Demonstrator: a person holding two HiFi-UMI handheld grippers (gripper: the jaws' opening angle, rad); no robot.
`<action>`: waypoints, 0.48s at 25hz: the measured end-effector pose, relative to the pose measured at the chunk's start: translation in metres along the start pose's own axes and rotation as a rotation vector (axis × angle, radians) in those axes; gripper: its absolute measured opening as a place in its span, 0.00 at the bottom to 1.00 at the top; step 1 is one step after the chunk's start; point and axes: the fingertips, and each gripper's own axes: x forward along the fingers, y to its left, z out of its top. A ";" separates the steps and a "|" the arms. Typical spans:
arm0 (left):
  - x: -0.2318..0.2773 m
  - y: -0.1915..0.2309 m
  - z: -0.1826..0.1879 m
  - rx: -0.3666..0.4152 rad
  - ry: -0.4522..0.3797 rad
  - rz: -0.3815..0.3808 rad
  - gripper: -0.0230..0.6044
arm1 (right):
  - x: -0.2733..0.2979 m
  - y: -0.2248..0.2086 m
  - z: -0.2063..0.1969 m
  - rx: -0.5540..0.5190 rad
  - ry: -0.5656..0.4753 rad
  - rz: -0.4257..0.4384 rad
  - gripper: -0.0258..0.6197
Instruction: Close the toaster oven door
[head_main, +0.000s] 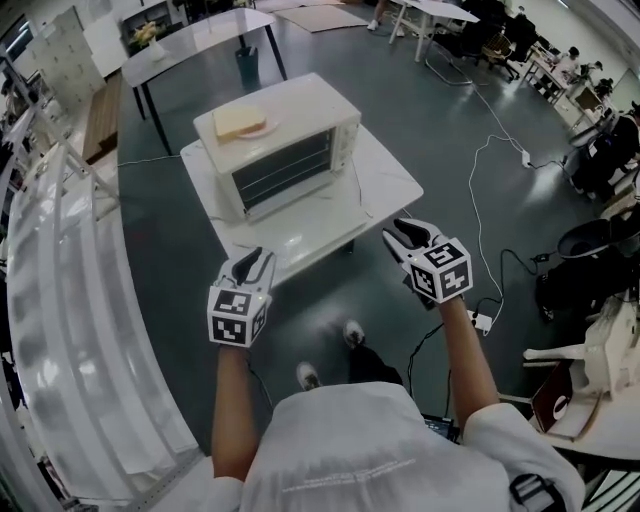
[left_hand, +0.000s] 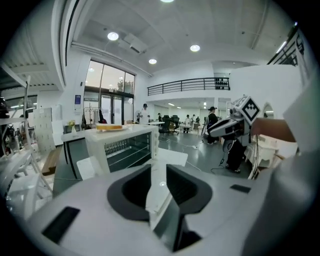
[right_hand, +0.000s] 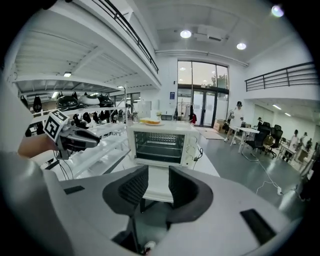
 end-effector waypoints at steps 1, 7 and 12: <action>0.005 0.002 -0.005 -0.014 0.015 0.005 0.20 | 0.010 -0.004 -0.006 -0.005 0.022 0.020 0.23; 0.041 0.003 -0.033 -0.106 0.105 0.037 0.20 | 0.067 -0.037 -0.047 -0.002 0.135 0.116 0.23; 0.062 0.005 -0.049 -0.163 0.163 0.087 0.20 | 0.112 -0.060 -0.093 0.040 0.244 0.172 0.23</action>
